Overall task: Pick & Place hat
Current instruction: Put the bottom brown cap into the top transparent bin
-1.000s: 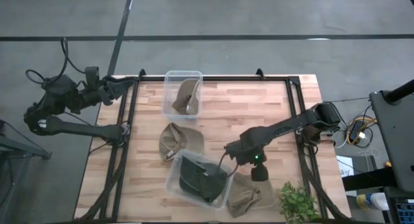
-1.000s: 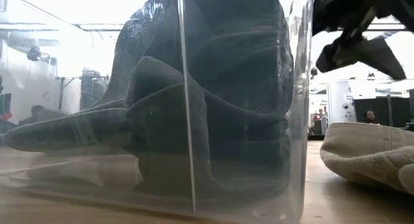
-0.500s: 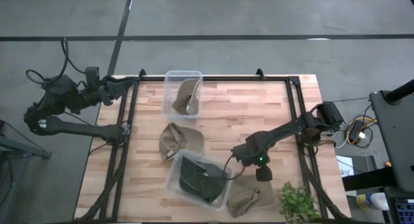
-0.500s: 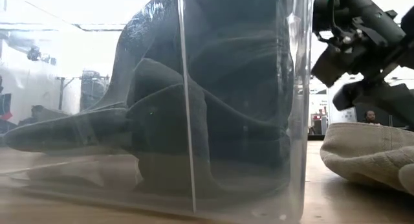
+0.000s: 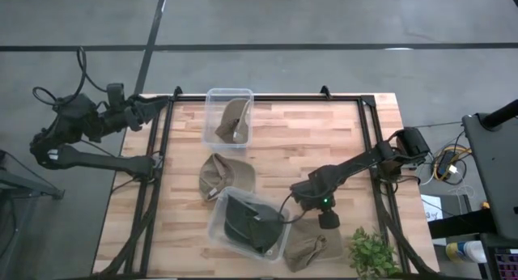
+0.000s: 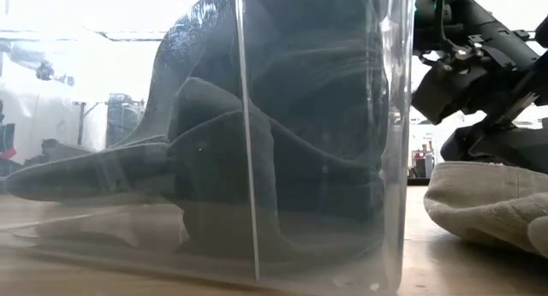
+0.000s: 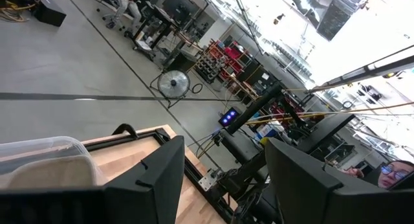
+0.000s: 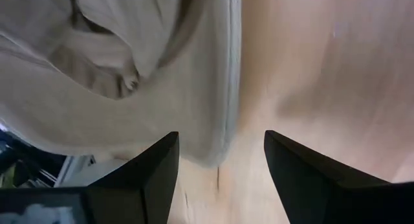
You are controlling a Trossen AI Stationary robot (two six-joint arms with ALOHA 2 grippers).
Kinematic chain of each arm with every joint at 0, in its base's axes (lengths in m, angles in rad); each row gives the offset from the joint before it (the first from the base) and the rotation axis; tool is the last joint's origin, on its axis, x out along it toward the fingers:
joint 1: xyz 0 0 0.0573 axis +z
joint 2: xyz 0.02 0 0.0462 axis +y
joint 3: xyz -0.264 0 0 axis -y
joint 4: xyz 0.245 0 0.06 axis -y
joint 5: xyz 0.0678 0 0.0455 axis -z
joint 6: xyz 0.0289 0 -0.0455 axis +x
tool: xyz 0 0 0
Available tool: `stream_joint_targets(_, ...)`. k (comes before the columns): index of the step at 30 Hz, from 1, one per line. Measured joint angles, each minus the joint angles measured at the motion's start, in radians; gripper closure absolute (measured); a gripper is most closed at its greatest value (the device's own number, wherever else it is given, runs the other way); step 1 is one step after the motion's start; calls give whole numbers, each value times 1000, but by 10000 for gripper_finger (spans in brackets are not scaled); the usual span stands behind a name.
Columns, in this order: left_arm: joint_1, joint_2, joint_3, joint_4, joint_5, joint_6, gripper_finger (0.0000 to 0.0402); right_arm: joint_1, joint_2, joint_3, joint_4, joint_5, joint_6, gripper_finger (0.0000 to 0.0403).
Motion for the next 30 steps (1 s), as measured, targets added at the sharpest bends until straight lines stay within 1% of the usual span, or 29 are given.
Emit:
stream_joint_targets(3,0,0,0,3,-13,0,193,1,9,-1,61,-19,16,187)
stream_joint_targets(8,0,0,0,6,-14,0,193,11,39,-4,63,-34,22,197)
stream_joint_targets(12,0,0,0,12,-16,0,193,12,54,-16,65,-34,42,222)
stream_joint_targets(15,0,1,0,16,-16,0,193,12,54,-22,60,-35,63,268)
stream_joint_targets(19,0,0,0,19,-16,0,193,12,54,-22,41,-43,68,363)
stream_joint_targets(20,0,1,0,19,-16,0,193,11,53,-18,31,-56,65,377)
stream_joint_targets(23,0,1,0,19,-16,0,193,12,52,-3,-10,-60,64,384)
stream_joint_targets(30,0,1,0,19,-16,4,193,12,40,65,-229,-48,-25,390)
